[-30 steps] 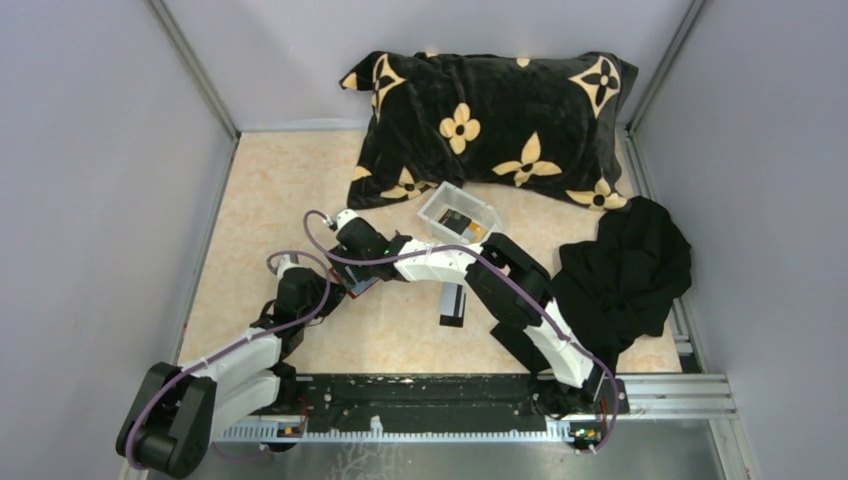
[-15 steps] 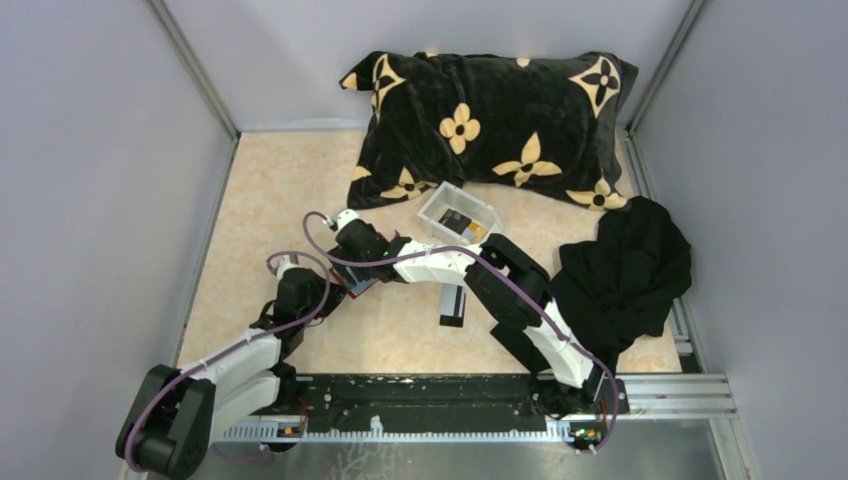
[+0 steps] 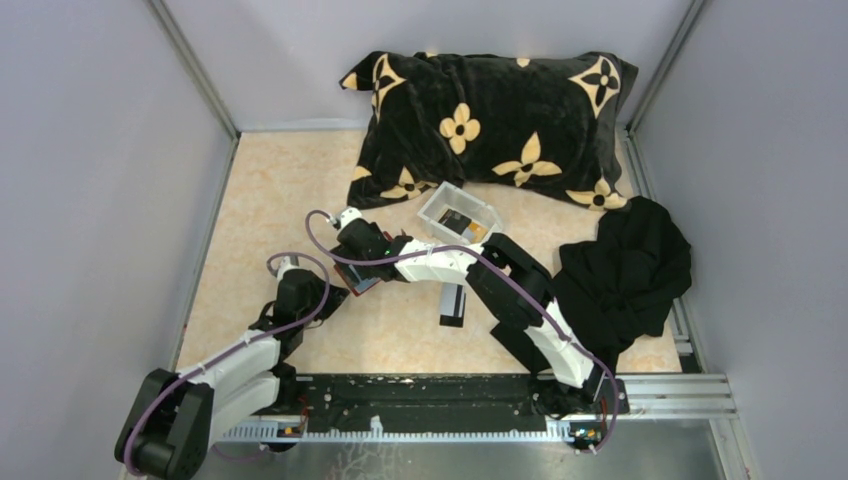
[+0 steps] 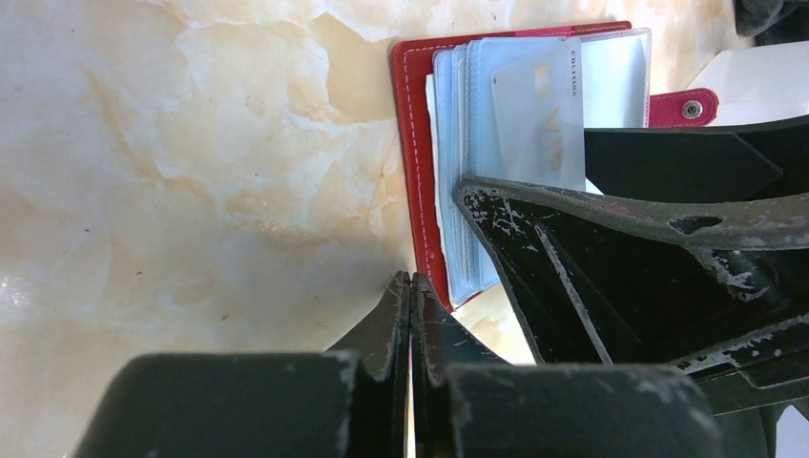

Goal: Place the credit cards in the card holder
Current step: Insert the credit card into the card holder.

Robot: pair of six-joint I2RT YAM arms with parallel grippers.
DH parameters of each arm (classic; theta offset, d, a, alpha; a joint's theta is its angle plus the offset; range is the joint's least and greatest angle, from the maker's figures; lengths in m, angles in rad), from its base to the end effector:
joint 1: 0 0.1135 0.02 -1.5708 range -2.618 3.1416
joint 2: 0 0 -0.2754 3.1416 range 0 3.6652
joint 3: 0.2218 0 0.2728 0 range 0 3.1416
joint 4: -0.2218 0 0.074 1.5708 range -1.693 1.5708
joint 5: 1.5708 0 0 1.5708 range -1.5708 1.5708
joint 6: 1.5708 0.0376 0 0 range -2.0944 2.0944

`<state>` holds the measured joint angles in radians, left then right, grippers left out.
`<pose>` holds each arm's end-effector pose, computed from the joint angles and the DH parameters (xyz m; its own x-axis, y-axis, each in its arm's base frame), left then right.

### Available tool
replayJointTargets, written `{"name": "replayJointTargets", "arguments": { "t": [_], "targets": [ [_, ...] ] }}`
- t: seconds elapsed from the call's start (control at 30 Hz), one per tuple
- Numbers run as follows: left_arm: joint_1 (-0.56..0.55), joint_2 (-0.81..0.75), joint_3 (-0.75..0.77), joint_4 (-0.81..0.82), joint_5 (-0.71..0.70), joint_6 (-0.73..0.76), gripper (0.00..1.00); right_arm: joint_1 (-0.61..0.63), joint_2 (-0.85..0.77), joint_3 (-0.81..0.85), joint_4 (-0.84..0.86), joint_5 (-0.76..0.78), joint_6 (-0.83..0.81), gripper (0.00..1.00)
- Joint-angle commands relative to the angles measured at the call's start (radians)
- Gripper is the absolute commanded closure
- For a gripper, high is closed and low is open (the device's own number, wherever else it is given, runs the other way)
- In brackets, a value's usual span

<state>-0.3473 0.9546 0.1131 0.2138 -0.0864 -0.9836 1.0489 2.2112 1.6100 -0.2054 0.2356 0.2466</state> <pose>0.1639 -0.0559 0.1144 -0.5336 -0.6889 -0.4906 -0.3082 0.6986 -0.6457 0.2641 0.4416 0.1535 -0.5351 -0.4544 -0.7122 -0.6515 0.7586 0.0055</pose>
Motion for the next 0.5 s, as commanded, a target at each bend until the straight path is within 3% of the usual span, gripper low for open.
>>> {"name": "replayJointTargets", "arguments": {
  "t": [0.0, 0.37, 0.47],
  "targets": [
    [-0.006, 0.003, -0.024, -0.056, -0.002, 0.001, 1.0, -0.015, 0.017, -0.052, -0.153, 0.042, -0.034, 0.25],
    [-0.006, 0.037, -0.024, -0.016, 0.018, -0.004, 1.0, -0.007, 0.036, -0.017, -0.198, 0.056, -0.001, 0.3],
    [-0.007, 0.033, -0.028, -0.016, 0.017, -0.003, 1.0, -0.007, 0.046, -0.003, -0.215, 0.076, 0.014, 0.27]
  ]
}}
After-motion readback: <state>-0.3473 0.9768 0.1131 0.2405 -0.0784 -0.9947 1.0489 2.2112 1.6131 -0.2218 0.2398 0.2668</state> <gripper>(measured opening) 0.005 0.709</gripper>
